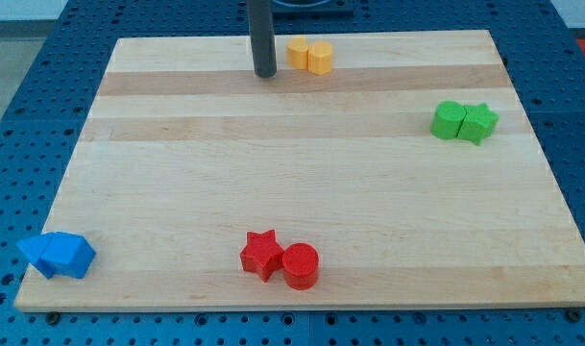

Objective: Move your arm to the top right to the yellow blocks

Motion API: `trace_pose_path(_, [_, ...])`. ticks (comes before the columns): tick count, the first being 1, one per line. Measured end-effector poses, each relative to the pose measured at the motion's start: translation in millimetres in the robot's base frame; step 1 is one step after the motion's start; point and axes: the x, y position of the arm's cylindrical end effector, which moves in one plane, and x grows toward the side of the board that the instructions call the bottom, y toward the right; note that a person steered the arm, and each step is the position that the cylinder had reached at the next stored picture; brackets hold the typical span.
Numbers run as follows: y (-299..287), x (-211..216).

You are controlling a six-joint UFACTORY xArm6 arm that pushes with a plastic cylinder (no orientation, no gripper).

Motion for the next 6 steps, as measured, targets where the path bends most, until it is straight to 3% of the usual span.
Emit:
trace_pose_path(1, [4.1, 33.5])
trace_pose_path(2, [45.4, 72.0])
trace_pose_path(3, [119.1, 58.5])
trace_pose_path(4, [185.0, 12.5])
trace_pose_path(6, [205.8, -46.9])
